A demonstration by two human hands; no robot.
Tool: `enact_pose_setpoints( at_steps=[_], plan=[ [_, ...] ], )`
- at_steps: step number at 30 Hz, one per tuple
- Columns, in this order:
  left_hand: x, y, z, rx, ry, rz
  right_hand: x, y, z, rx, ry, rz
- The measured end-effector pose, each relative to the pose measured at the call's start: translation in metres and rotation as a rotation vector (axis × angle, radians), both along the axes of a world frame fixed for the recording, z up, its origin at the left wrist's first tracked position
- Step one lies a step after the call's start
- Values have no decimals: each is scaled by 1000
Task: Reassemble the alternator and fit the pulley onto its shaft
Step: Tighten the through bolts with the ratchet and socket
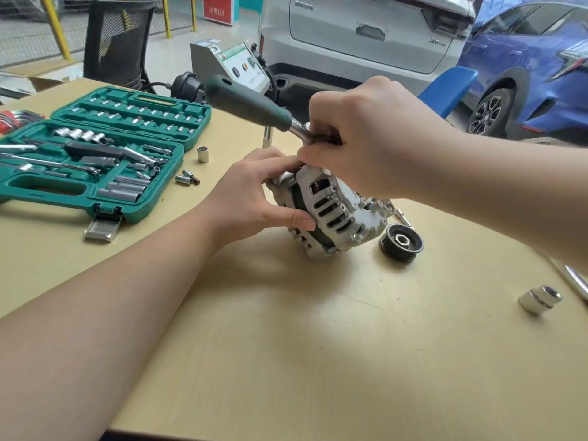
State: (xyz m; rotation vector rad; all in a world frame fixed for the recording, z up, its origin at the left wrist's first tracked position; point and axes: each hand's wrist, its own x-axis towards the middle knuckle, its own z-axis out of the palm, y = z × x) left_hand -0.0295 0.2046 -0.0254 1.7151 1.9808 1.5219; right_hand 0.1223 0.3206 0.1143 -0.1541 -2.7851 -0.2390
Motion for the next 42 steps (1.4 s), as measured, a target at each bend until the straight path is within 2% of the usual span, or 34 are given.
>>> enact_pose_setpoints(
  at_steps=[4, 7, 12, 16, 20, 25, 32, 38, 42],
  plan=[
    [-2, 0, -1, -2, -21, 7, -11, 0, 2, -113, 22, -117],
    [-2, 0, -3, -5, -27, 4, -14, -1, 5, -89, 2, -106],
    [-2, 0, -2, -3, -26, -16, -1, 4, 13, 36, -105, 122],
    [-2, 0, 0, -13, -14, -14, 12, 16, 16, 246, -247, 396],
    [-3, 0, -2, -7, -26, -27, 20, 27, 10, 457, -217, 504],
    [-6, 1, -5, 6, 35, -18, 15, 20, 3, 451, -123, 431],
    [-1, 1, -9, 65, -41, -3, 9, 16, 9, 445, -177, 405],
    [-2, 5, -3, 34, -55, -7, -6, 12, 11, 276, -151, 135],
    [-2, 6, -2, 6, -90, 9, -15, 13, 11, 174, -114, 70]
  ],
)
